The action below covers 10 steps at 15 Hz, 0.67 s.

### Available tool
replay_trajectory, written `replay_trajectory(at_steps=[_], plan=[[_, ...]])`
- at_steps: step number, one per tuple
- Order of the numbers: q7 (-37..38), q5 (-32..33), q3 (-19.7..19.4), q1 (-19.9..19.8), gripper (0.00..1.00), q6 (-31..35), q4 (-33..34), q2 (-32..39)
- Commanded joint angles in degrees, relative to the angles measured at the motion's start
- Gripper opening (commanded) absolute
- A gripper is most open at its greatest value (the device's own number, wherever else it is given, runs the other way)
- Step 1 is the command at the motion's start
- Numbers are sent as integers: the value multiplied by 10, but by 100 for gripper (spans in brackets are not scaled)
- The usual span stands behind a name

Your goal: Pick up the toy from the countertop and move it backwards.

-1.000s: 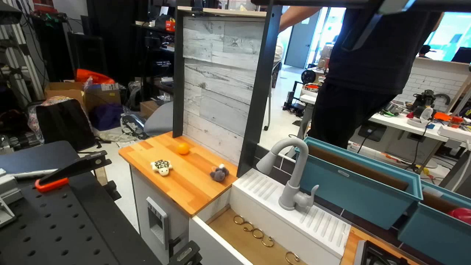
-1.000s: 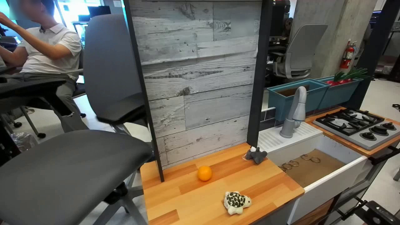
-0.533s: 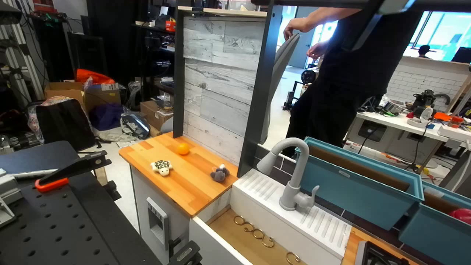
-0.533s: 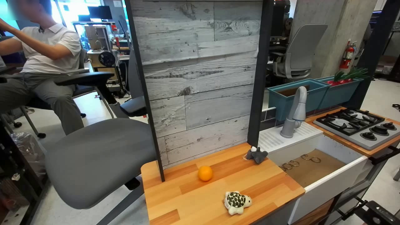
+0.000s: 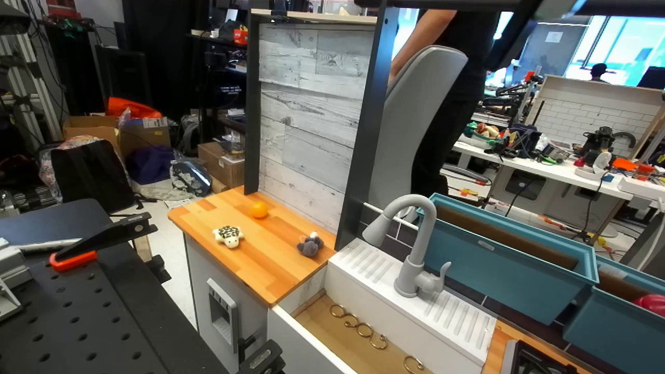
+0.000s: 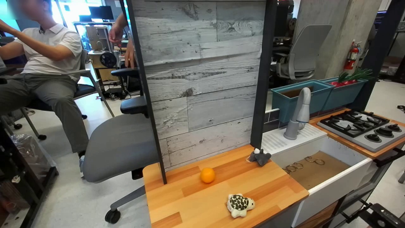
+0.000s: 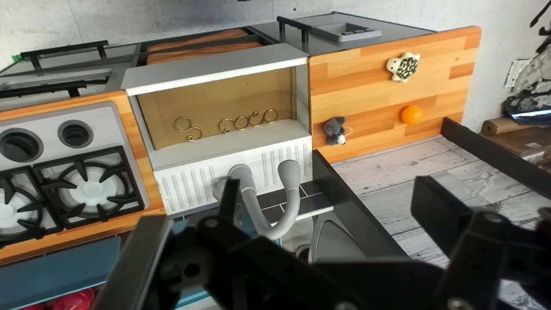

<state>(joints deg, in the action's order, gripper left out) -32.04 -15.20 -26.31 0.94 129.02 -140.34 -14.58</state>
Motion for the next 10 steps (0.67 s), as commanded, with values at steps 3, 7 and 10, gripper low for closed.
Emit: replay_trajectory(at_steps=[3, 7, 10], plan=[[35, -5, 48, -37, 100, 10, 3, 23], [115, 21, 112, -33, 100, 61, -8, 67], [192, 62, 174, -22, 100, 135, -14, 120]])
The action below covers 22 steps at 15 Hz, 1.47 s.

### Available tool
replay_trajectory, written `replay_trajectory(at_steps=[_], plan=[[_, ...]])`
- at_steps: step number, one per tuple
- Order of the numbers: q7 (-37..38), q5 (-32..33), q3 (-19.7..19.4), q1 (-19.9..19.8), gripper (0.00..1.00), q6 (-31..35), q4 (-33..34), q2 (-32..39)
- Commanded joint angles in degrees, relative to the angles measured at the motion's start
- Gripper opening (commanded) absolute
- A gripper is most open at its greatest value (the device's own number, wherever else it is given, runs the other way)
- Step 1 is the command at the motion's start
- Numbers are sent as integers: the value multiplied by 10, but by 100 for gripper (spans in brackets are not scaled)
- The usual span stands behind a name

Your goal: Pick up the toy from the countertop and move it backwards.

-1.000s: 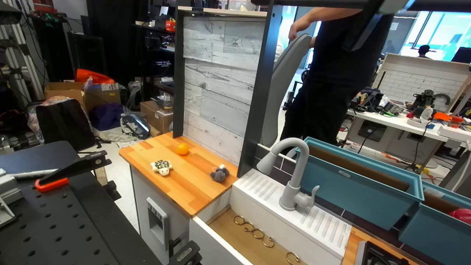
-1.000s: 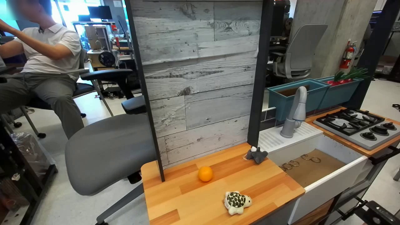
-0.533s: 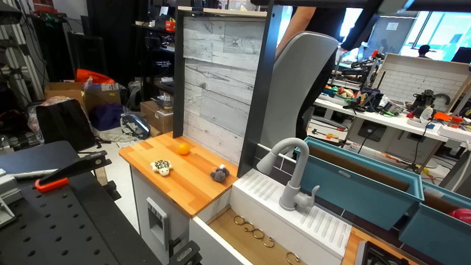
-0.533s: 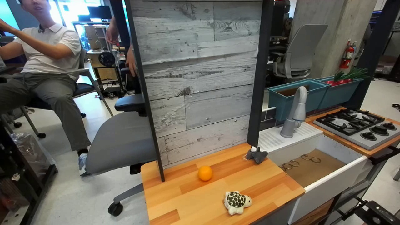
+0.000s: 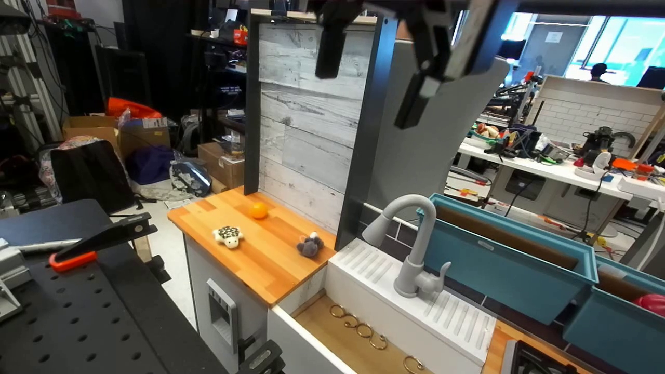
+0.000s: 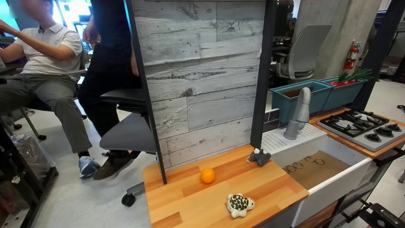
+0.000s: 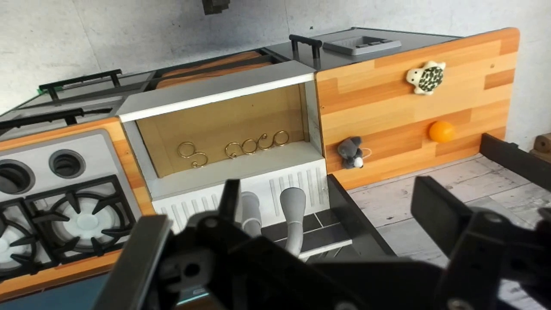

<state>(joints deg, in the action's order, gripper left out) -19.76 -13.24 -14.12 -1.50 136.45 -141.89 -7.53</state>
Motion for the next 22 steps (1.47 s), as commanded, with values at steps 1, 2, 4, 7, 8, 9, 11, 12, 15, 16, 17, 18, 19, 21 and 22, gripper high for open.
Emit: replay_trajectory(at_steps=[1, 2, 4, 7, 8, 9, 11, 12, 15, 16, 17, 18, 19, 21, 22], plan=[[104, 68, 71, 5, 100, 79, 6, 73], [144, 102, 89, 9, 100, 100, 12, 97], [224, 182, 111, 18, 100, 122, 29, 144], [341, 295, 116, 55, 100, 107, 75, 220], [369, 320, 113, 71, 100, 98, 95, 244], [398, 342, 109, 89, 100, 87, 118, 272], [440, 363, 101, 121, 100, 74, 166, 325], [459, 366, 97, 137, 100, 69, 196, 355], [492, 348, 89, 171, 100, 59, 273, 434], [507, 343, 84, 181, 100, 66, 299, 461], [516, 336, 80, 189, 100, 67, 323, 486], [524, 321, 80, 192, 100, 68, 353, 513], [536, 299, 84, 192, 100, 63, 384, 540], [556, 269, 81, 194, 100, 61, 433, 582], [559, 248, 85, 188, 100, 67, 458, 604]])
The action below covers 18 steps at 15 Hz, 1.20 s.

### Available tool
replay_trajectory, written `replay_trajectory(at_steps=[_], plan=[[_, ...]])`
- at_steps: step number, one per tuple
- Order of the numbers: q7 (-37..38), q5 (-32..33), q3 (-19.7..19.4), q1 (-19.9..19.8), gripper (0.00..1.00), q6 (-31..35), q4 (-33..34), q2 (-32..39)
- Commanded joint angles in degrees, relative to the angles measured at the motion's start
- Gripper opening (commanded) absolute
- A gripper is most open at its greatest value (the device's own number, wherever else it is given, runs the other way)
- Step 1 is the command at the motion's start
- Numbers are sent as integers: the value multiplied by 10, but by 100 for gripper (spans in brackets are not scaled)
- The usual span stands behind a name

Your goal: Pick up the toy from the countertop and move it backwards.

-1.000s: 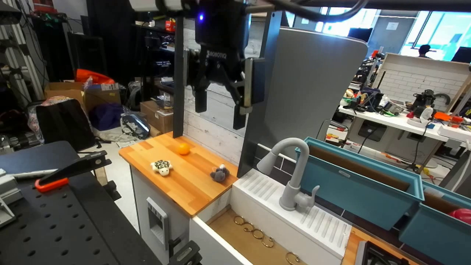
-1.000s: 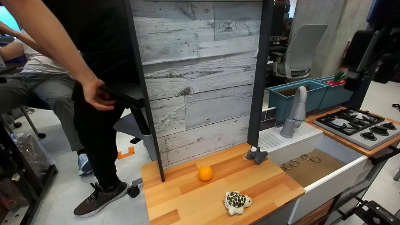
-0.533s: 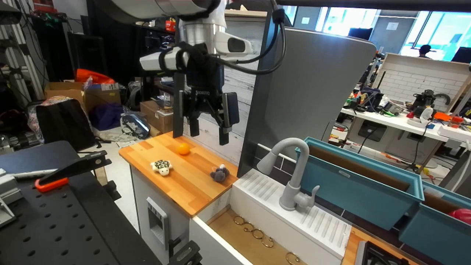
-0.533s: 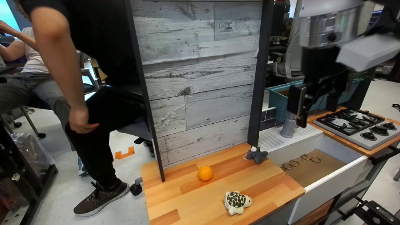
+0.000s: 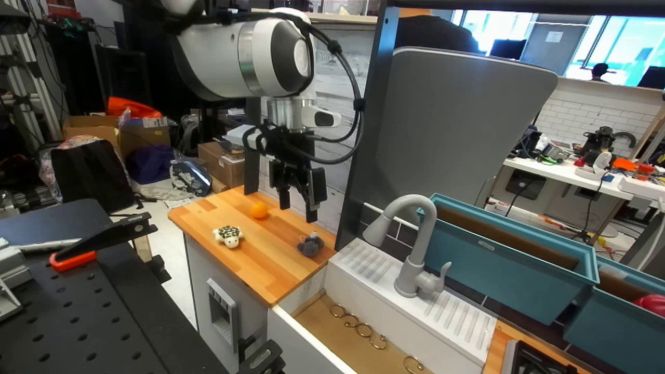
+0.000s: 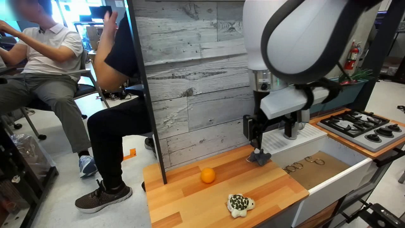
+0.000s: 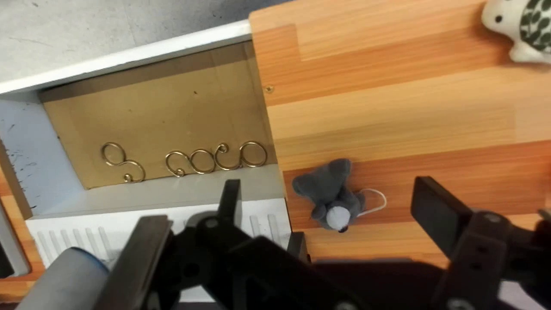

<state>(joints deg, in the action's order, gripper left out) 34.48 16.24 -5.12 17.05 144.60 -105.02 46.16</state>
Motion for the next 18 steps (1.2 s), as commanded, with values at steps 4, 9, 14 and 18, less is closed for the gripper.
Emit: replay_trajectory(at_steps=[4, 9, 14, 18], plan=[[38, -64, -26, 18, 100, -6, 163, 134], [46, -51, -52, 36, 100, -8, 211, 192], [48, -49, -66, 52, 75, -7, 245, 232], [50, -44, -76, 67, 49, 1, 246, 229]])
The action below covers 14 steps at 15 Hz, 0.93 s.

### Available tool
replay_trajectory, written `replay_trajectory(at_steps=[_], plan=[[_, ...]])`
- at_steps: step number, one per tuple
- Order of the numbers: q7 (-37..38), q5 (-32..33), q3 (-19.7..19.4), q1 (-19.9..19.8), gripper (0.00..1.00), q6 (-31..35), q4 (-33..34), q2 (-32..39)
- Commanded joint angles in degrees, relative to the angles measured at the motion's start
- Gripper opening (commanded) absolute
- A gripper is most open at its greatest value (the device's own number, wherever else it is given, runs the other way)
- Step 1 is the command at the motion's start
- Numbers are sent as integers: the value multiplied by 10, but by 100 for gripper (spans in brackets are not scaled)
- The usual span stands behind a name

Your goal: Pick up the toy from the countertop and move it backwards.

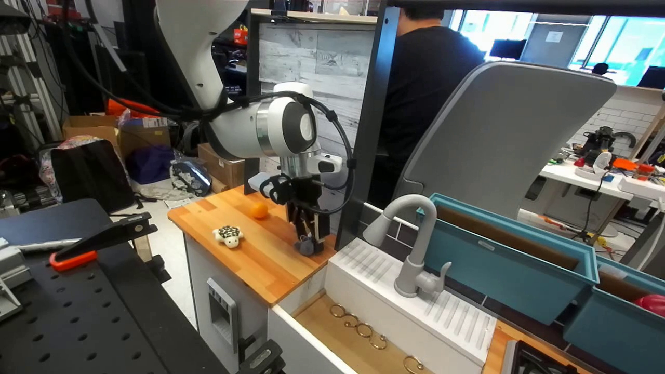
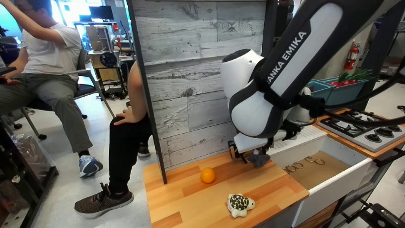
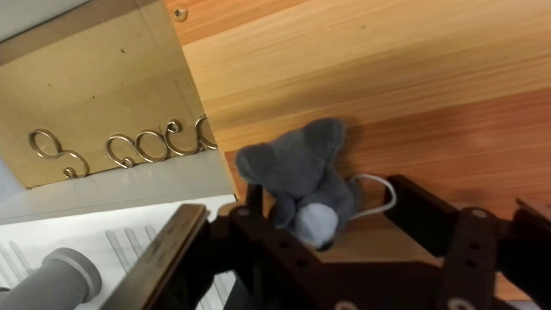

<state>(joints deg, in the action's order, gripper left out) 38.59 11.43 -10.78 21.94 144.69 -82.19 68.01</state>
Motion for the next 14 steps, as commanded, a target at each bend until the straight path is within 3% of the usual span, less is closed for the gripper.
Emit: replay_trajectory(at_steps=[1, 5, 7, 14], plan=[[10, 6, -22, 22, 42, 0, 14, 7], [15, 5, -27, 32, 12, 7, -7, -12], [13, 2, -23, 33, 1, 6, -21, -26], [7, -7, 1, 33, 4, 11, -119, -92]])
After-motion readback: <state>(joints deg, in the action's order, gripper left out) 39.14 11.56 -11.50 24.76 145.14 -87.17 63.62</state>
